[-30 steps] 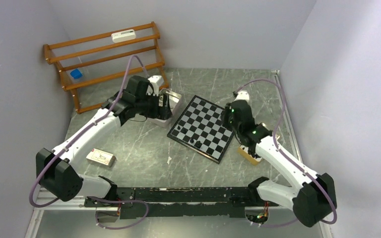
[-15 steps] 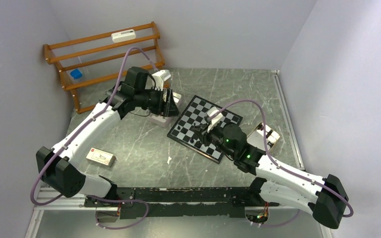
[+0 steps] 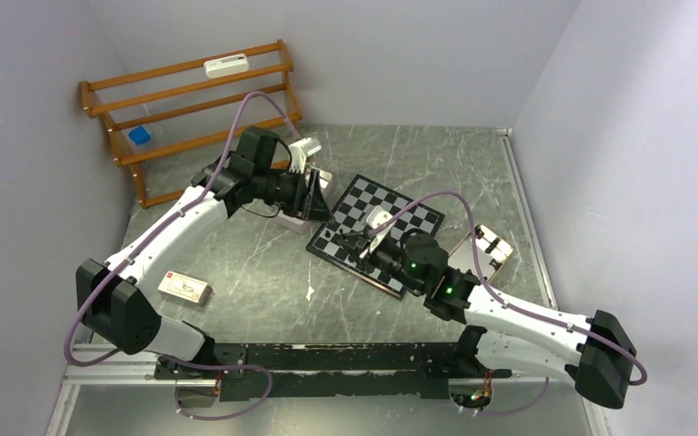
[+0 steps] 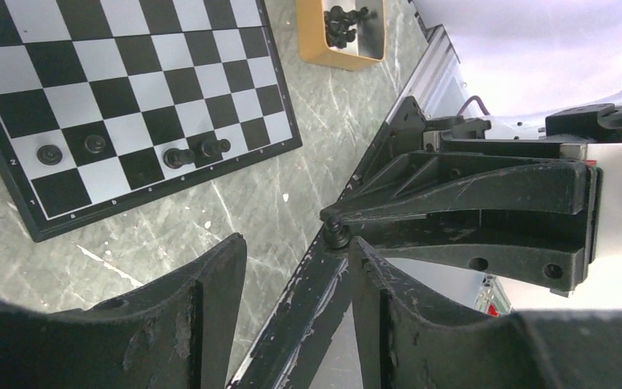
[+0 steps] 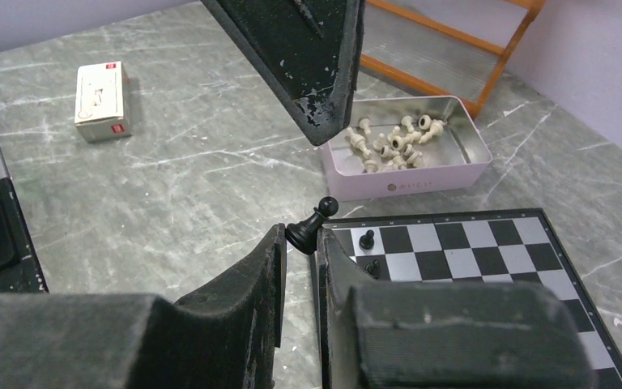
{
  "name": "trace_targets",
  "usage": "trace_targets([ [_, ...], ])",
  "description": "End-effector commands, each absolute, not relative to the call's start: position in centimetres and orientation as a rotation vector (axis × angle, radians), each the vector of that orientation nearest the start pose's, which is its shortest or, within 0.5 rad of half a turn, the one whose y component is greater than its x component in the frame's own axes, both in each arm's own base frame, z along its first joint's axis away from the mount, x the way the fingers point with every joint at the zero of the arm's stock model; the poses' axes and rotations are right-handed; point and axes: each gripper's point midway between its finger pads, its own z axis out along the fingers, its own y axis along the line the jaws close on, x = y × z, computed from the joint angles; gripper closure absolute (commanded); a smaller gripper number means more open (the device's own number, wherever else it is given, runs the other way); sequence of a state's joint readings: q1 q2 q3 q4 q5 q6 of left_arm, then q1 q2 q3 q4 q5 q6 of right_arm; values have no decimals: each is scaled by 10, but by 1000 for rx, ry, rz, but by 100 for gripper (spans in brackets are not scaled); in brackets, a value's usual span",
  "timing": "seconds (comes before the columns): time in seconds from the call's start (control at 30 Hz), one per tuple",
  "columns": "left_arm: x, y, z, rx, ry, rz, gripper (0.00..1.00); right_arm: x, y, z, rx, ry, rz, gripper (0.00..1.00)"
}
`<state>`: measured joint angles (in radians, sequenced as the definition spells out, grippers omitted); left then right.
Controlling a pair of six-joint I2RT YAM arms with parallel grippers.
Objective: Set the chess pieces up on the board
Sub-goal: Place the chess piece on the chessboard.
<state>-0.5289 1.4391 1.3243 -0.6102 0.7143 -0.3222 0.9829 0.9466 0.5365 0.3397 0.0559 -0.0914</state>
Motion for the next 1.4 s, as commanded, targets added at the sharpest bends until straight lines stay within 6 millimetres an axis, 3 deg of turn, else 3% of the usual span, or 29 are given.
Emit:
trace_targets([
  [0.0,238,-298,253,691,2276,-1325,47,212,298,245,-809,1405,634,85],
  [0.53,224,-318,226,742,2353,-1350,54,209,299,244,-799,1406,621,86],
  [0.7,221,-319,224,745,2357,-1354,65,208,299,242,-802,1412,622,86],
  [0.93,220,-317,222,762,2363,-1342,95,210,300,236,-803,1428,617,85],
  [1.03,228,-317,223,748,2352,-1297,95,210,298,227,-802,1452,606,76],
  [1.2,256,-320,224,713,2288,-1176,95,205,283,208,-736,1555,622,44],
  [1.3,281,-322,222,676,2247,-1050,95,205,265,200,-586,1625,638,26],
  [1.37,297,-325,220,647,2210,-976,95,208,249,194,-472,1652,630,19],
])
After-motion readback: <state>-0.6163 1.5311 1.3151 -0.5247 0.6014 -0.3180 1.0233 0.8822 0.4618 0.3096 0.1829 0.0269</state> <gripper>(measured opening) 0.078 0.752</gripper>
